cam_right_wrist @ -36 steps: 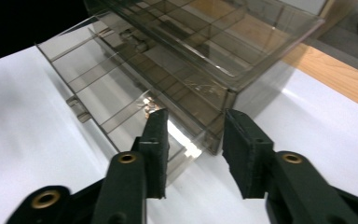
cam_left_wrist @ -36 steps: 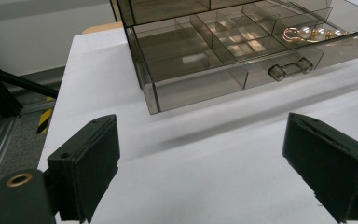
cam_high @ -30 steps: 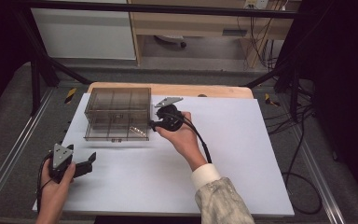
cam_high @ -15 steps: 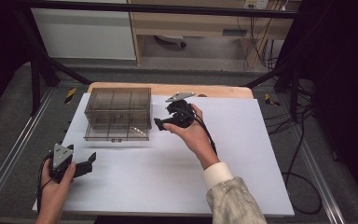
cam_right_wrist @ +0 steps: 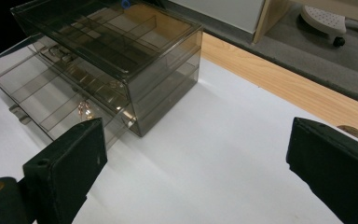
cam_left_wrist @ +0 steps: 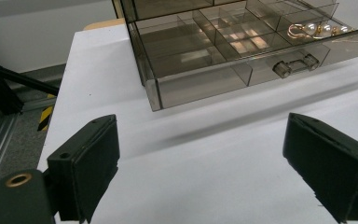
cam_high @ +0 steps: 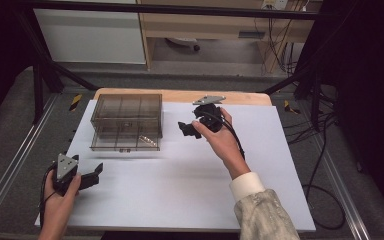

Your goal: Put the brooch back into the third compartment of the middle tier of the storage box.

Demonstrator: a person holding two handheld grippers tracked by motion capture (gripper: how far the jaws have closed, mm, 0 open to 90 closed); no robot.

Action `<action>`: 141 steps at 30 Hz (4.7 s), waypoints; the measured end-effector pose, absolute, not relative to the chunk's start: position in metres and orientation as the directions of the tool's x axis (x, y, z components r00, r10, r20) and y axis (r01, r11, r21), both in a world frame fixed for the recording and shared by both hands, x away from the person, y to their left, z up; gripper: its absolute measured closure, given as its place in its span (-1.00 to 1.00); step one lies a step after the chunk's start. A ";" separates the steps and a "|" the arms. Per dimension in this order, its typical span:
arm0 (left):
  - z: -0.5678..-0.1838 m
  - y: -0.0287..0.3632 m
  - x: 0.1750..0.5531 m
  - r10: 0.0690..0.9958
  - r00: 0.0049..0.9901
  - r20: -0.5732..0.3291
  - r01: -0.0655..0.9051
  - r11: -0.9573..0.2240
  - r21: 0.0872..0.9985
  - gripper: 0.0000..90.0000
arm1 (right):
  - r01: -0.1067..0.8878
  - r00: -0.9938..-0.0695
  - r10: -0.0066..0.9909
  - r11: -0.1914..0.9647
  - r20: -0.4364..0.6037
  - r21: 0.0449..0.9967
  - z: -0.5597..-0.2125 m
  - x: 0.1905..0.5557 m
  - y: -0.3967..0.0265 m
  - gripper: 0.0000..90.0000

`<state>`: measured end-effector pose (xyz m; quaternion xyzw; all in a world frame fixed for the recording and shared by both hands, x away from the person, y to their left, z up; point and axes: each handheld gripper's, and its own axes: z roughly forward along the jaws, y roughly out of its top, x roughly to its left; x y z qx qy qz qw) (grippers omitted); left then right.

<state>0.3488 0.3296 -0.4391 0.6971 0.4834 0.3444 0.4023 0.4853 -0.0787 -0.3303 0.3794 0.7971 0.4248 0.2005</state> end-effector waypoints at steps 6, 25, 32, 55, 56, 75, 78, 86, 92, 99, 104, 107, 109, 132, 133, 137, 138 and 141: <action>-0.439 0.330 0.348 0.951 0.295 0.092 0.397 -0.210 0.894 -0.77 | 0.425 -0.629 0.777 0.346 -0.002 0.837 -0.330 0.482 -0.093 -0.88; -0.436 0.333 0.347 0.961 0.261 0.094 0.402 -0.197 0.894 -0.76 | 0.438 -0.587 0.809 0.295 0.022 0.849 -0.354 0.457 -0.156 -0.90; -0.435 0.334 0.346 0.960 0.268 0.085 0.399 -0.191 0.897 -0.77 | 0.452 -0.559 0.827 0.243 0.061 0.858 -0.367 0.447 -0.183 -0.90; -0.422 0.337 0.341 0.967 0.249 0.057 0.381 -0.152 0.912 -0.83 | 0.492 -0.486 0.863 0.142 0.136 0.859 -0.403 0.415 -0.234 -0.91; -0.421 0.338 0.341 0.970 0.237 0.050 0.382 -0.140 0.914 -0.83 | 0.492 -0.486 0.863 0.144 0.134 0.858 -0.403 0.415 -0.235 -0.91; -0.398 0.316 0.343 0.952 0.298 0.066 0.362 -0.177 0.915 -0.89 | 0.482 -0.485 0.867 0.155 0.116 0.862 -0.411 0.387 -0.249 -0.92; -0.394 0.312 0.343 0.949 0.306 0.076 0.366 -0.191 0.911 -0.89 | 0.490 -0.483 0.867 0.155 0.120 0.858 -0.415 0.382 -0.252 -0.92; -0.387 0.304 0.343 0.935 0.344 0.091 0.362 -0.222 0.905 -0.89 | 0.496 -0.481 0.869 0.162 0.115 0.853 -0.420 0.367 -0.257 -0.92; -0.382 0.302 0.346 0.933 0.348 0.092 0.368 -0.226 0.902 -0.89 | 0.516 -0.490 0.865 0.191 0.104 0.835 -0.430 0.360 -0.253 -0.93; -0.377 0.300 0.351 0.932 0.352 0.088 0.374 -0.226 0.899 -0.89 | 0.529 -0.498 0.862 0.219 0.091 0.820 -0.438 0.355 -0.251 -0.93; -0.378 0.299 0.354 0.929 0.361 0.076 0.390 -0.225 0.893 -0.88 | 0.535 -0.504 0.859 0.229 0.089 0.813 -0.440 0.354 -0.250 -0.93; -0.377 0.298 0.355 0.928 0.365 0.074 0.393 -0.226 0.891 -0.88 | 0.538 -0.507 0.857 0.232 0.091 0.811 -0.440 0.352 -0.248 -0.93; -0.376 0.296 0.356 0.927 0.367 0.076 0.393 -0.229 0.890 -0.88 | 0.537 -0.511 0.855 0.239 0.087 0.809 -0.441 0.352 -0.247 -0.93; -0.381 0.274 0.363 0.898 0.438 0.027 0.462 -0.251 0.851 -0.05 | 0.543 -0.524 0.850 0.282 0.057 0.791 -0.445 0.353 -0.244 -0.93; -0.382 0.274 0.363 0.898 0.439 0.030 0.461 -0.254 0.850 0.01 | 0.544 -0.524 0.850 0.282 0.058 0.790 -0.445 0.353 -0.244 -0.92; -0.390 0.271 0.363 0.893 0.448 0.034 0.458 -0.262 0.850 0.39 | 0.545 -0.527 0.848 0.287 0.056 0.788 -0.446 0.353 -0.243 -0.92; -0.392 0.271 0.363 0.893 0.450 0.030 0.461 -0.261 0.848 0.47 | 0.545 -0.529 0.847 0.289 0.055 0.787 -0.445 0.353 -0.243 -0.92; -0.398 0.267 0.363 0.887 0.461 0.026 0.459 -0.263 0.849 0.66 | 0.540 -0.534 0.844 0.294 0.051 0.788 -0.446 0.353 -0.241 -0.92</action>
